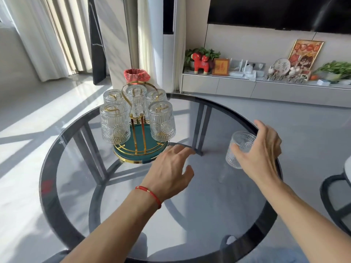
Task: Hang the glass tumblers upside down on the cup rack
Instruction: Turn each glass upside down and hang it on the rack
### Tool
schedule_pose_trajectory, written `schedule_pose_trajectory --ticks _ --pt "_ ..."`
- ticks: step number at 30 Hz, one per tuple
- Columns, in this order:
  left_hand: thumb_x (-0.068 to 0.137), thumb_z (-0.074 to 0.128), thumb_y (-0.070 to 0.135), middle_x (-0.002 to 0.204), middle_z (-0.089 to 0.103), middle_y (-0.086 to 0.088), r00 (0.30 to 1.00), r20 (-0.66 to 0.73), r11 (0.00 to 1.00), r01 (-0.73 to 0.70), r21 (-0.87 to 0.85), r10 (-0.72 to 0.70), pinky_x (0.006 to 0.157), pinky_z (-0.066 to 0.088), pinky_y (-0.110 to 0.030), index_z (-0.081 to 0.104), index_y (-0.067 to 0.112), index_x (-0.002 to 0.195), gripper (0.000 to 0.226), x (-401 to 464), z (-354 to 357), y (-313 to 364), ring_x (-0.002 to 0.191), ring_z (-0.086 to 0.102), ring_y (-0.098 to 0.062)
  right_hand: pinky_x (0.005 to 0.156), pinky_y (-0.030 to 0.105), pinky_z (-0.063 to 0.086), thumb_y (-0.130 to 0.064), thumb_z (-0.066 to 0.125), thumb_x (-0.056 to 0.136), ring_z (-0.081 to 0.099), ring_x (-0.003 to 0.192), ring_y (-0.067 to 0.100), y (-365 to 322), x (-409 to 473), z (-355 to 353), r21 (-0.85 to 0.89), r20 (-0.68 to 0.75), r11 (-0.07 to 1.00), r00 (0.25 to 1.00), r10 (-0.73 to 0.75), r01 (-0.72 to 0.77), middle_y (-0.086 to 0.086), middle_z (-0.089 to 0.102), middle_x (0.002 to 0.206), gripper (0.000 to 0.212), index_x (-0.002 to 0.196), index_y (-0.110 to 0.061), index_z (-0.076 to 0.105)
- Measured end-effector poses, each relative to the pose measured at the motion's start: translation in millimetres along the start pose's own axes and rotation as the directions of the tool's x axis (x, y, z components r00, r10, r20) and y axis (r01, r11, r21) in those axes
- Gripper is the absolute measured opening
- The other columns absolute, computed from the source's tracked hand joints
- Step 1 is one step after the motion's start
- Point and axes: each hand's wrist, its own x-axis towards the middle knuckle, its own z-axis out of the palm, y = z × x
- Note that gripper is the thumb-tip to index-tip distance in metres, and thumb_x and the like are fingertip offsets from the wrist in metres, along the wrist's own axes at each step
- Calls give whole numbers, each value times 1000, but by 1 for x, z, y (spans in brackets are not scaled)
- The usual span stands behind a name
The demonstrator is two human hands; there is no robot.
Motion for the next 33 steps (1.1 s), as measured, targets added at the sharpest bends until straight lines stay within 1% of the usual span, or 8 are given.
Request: schedule_pose_trajectory --ticks 3,7,12,17,23,25,29,33 --pt "91 67 19 124 71 -7 999 37 1000 8 -1 -8 95 53 -42 68 17 128 37 -1 4 2 114 61 -30 98 32 34 -45 83 80 45 139 29 22 2 2 183 154 949 961 232 -258 10 43 157 112 163 -19 12" --pt "94 61 23 117 74 -4 994 109 999 28 31 -31 94 53 -45 68 22 129 36 -3 8 3 114 60 -27 94 25 34 -39 89 75 45 120 11 40 1 22 333 267 872 923 277 -358 -9 44 138 102 155 -27 26" --pt "95 63 22 117 74 1 990 120 997 74 -25 -70 95 53 -41 67 22 129 34 -3 10 6 112 61 -22 84 28 39 -45 87 68 53 116 17 45 0 34 324 275 852 902 332 -412 -8 53 127 84 137 -31 40" --pt "91 77 36 126 67 -2 966 156 925 244 -289 -206 91 57 -40 55 21 142 58 0 11 4 105 67 -19 92 23 48 -44 89 62 58 121 9 17 -13 26 386 356 920 931 -79 -69 -15 61 128 83 135 -42 49" --pt "65 82 53 124 68 -3 896 165 677 422 -603 -412 95 59 -45 53 22 145 90 6 -6 12 109 71 -20 96 4 36 -50 94 59 50 124 -5 -35 -35 29 455 453 864 778 -435 218 -28 52 125 95 142 -47 49" --pt "63 85 40 113 73 -6 855 151 532 437 -725 -496 83 64 -43 62 23 132 75 6 -16 7 100 75 -19 102 13 39 -53 94 61 51 128 0 -45 -36 31 502 458 853 794 -400 141 -15 56 132 94 143 -43 49" --pt "68 78 21 106 76 -14 776 266 141 412 -900 -572 75 66 -47 64 16 125 59 4 -37 -6 98 75 -21 106 46 52 -62 68 85 62 129 22 -60 -36 33 663 647 669 708 -284 -337 3 59 146 72 147 -32 47" --pt "71 66 10 109 71 -14 786 353 32 427 -904 -507 92 59 -61 67 4 124 53 -2 -51 -17 99 69 -33 91 50 60 -57 67 90 70 117 32 -77 -44 36 725 616 552 747 -251 -412 8 73 128 66 143 -20 54"
